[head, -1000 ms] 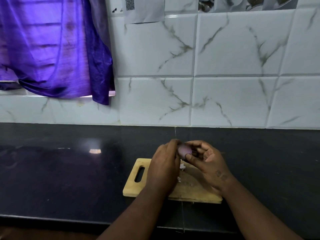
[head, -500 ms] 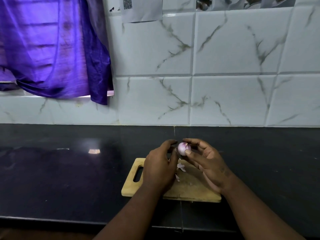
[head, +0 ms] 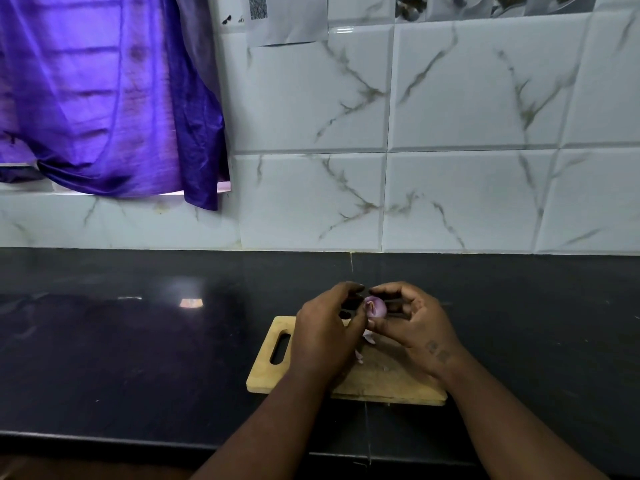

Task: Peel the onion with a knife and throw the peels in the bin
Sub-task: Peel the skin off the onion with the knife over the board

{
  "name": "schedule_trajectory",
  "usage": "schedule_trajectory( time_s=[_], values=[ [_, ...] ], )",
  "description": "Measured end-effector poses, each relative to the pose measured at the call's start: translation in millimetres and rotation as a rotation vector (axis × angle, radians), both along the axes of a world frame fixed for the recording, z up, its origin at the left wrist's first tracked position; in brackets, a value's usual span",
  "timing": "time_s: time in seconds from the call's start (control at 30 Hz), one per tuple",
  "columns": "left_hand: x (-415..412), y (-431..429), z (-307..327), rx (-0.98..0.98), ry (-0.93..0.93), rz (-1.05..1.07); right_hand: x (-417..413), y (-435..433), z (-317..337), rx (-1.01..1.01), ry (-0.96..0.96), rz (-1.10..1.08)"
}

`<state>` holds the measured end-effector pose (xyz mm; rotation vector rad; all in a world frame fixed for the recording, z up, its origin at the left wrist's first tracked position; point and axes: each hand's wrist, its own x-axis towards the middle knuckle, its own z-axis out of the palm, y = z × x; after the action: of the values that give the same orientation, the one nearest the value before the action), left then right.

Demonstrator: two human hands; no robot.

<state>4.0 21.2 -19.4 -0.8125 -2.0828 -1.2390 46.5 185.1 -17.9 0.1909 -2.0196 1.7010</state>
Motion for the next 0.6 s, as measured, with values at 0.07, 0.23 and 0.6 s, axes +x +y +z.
schedule_trajectory(
  time_s=[0.07, 0.23, 0.6],
  values=[
    [0, 0, -1, -0.037, 0.022, 0.019, 0, -1, -1, 0.009, 0.013, -0.008],
    [5, 3, -1, -0.096, 0.08, 0.058, 2, -1, -2, 0.031, 0.03, -0.018],
    [-7, -2, -3, 0.066, -0.187, 0.126, 3, 3, 0, -0.109, 0.101, 0.04]
  ],
)
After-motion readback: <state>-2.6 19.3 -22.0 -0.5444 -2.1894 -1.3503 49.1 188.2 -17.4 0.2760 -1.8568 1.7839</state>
